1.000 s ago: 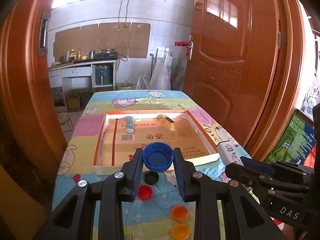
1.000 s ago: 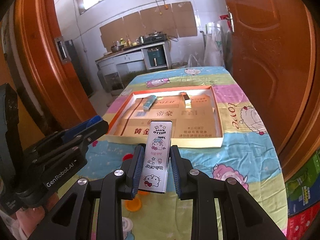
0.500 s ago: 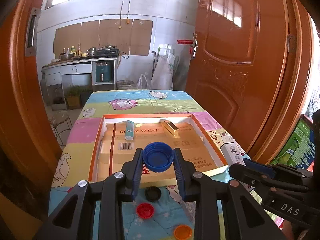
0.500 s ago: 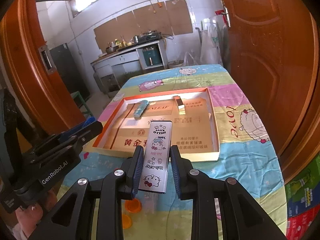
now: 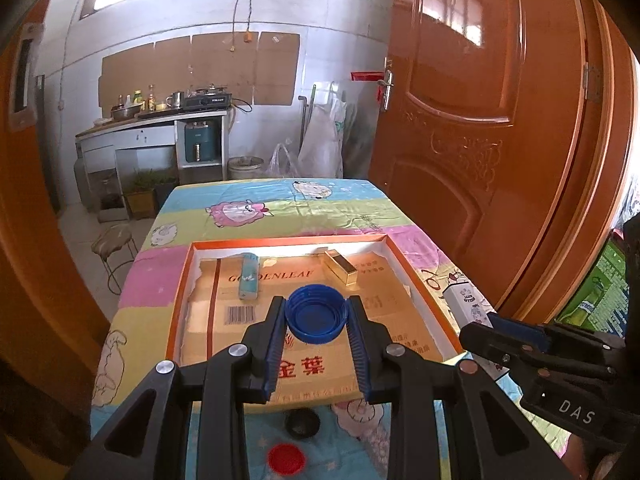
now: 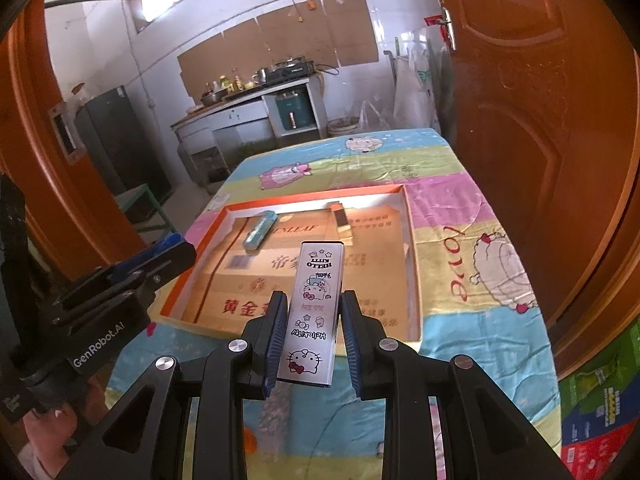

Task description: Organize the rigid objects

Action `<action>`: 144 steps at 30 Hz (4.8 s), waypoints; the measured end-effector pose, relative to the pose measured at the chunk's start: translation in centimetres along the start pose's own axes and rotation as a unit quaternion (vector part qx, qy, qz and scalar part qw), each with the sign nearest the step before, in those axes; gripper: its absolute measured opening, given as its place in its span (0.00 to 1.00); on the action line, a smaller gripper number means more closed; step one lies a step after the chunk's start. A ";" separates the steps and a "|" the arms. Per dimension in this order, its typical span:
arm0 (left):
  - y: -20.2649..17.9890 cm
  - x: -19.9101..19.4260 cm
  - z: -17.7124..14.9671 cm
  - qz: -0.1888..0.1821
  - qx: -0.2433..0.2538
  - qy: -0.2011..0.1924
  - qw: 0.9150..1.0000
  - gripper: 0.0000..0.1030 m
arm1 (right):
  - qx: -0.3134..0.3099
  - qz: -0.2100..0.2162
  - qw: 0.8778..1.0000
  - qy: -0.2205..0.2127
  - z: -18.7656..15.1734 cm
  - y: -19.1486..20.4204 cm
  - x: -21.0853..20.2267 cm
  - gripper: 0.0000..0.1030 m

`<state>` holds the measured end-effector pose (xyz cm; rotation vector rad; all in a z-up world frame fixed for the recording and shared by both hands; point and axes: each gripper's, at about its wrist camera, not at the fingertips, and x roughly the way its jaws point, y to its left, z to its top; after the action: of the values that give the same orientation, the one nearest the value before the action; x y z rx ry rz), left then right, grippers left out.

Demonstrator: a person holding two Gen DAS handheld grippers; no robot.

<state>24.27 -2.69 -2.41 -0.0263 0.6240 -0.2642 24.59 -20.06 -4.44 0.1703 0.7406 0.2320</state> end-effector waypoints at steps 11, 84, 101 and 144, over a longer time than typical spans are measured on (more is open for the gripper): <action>0.0 3.7 2.0 0.000 -0.003 0.023 1.000 0.30 | -0.012 -0.021 1.000 0.013 2.5 -1.8 2.9 0.27; 2.5 22.8 4.0 0.010 -0.034 0.196 0.980 0.30 | -0.052 -0.008 0.987 0.152 9.1 -6.1 21.7 0.27; 2.4 22.6 3.9 -0.006 -0.038 0.193 0.980 0.44 | -0.059 -0.006 0.985 0.162 9.1 -6.1 22.2 0.28; 2.9 5.2 2.0 0.031 -0.043 0.083 0.995 0.56 | -0.029 0.009 0.997 0.073 4.6 -2.5 7.7 0.58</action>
<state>30.14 -1.31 -4.11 -0.0680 0.7991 -0.1798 33.59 -20.70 -6.68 0.1047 0.8773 0.2855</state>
